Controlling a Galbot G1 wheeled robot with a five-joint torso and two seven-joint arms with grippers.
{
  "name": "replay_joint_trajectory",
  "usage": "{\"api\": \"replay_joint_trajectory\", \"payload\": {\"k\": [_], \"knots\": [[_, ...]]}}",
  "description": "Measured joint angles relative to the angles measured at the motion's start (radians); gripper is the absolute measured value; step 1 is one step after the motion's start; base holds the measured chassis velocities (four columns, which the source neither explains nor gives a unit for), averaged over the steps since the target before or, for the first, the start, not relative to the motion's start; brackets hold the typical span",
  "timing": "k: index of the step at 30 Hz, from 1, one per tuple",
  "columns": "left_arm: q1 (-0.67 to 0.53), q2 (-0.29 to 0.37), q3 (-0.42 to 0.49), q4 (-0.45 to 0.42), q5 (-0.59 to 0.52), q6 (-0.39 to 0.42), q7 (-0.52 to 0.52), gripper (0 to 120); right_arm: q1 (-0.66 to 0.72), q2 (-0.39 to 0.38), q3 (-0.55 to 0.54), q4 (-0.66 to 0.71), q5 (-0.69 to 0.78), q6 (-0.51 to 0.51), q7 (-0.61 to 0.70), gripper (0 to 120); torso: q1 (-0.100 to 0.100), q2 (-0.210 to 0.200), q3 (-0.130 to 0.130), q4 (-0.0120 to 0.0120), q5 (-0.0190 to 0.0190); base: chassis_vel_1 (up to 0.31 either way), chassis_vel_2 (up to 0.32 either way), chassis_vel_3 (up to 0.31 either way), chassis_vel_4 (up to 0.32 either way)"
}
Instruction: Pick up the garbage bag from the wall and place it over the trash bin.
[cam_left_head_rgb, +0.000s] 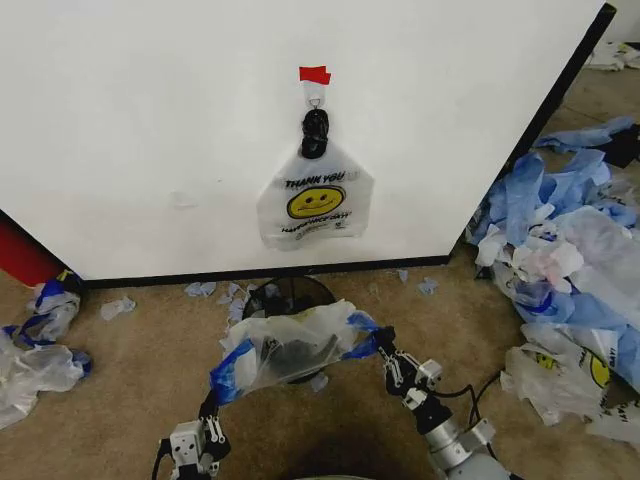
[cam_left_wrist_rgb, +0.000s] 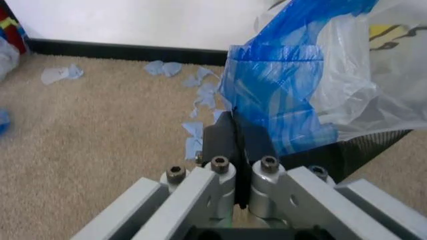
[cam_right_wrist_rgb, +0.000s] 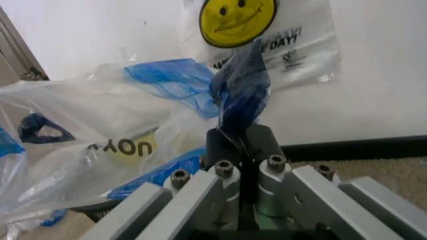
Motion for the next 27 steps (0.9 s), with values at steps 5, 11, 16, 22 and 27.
{"api": "replay_joint_trajectory", "payload": {"k": [5,11,16,22,27], "knots": [[-0.029,0.001,0.01,0.027,-0.004,-0.001,-0.006,0,0.018,0.018,-0.003,-0.036,-0.003,0.003,0.0,0,0.0,0.0,0.0,0.0,0.0001,0.0,0.0,0.0,0.0],[-0.087,0.004,0.026,0.077,-0.036,-0.001,-0.016,0,0.071,0.052,-0.029,-0.093,-0.002,0.003,0.001,0,0.0,0.0,0.0,0.0001,-0.0001,0.0,0.0,0.0,0.0],[-0.109,0.003,0.033,0.105,-0.054,0.001,-0.02,0,0.085,0.068,-0.04,-0.128,-0.007,0.006,0.002,0,0.0,0.0,0.0,0.0001,-0.0002,0.0,0.0,0.0,0.0],[-0.139,0.018,0.034,0.121,-0.08,0.007,-0.027,0,0.114,0.097,-0.05,-0.171,-0.008,0.007,0.001,0,0.0,0.0,0.0,0.0001,-0.0001,0.0,0.0,0.0,0.0],[-0.166,0.041,0.026,0.124,-0.111,0.019,-0.032,0,0.153,0.126,-0.058,-0.203,-0.008,0.002,0.005,0,0.0,0.0,0.0,0.0,-0.0001,0.0,0.0,0.0,0.0]]}}
